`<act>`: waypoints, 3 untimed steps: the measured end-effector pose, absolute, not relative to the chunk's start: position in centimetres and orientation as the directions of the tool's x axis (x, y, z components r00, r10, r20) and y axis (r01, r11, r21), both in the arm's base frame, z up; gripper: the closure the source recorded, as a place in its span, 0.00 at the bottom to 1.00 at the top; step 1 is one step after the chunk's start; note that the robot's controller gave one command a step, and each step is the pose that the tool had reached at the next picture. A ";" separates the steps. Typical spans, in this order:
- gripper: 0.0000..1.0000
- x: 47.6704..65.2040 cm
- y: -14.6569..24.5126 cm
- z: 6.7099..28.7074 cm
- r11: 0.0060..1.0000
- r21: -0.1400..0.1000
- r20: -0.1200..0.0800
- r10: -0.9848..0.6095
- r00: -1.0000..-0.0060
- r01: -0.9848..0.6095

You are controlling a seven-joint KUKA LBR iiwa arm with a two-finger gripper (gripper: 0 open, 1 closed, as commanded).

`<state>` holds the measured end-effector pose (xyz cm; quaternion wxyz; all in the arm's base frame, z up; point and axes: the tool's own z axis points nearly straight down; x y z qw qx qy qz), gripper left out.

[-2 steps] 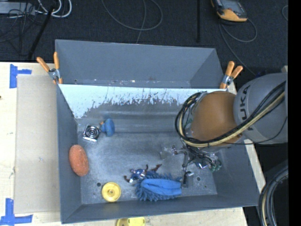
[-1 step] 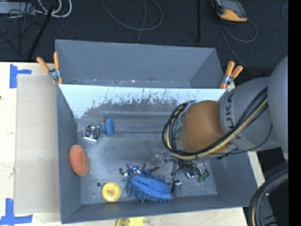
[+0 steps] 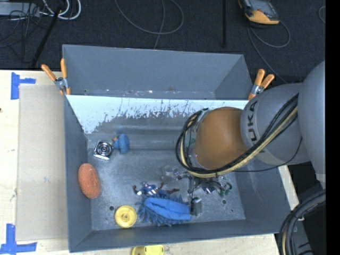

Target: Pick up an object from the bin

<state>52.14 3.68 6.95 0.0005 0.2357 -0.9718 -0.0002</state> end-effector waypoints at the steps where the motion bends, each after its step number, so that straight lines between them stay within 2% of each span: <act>1: 0.00 51.3 4.3 7.0 0.905 0.000 -0.001 -0.426 -0.905 -0.426; 2: 0.00 52.0 6.8 8.1 0.933 0.001 0.002 -0.359 -0.933 -0.359; 3: 0.00 50.6 9.2 8.2 0.827 0.000 -0.001 -0.563 -0.827 -0.563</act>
Offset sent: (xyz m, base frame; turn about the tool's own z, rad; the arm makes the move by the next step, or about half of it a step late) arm 0.0164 0.0557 0.0272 -0.0329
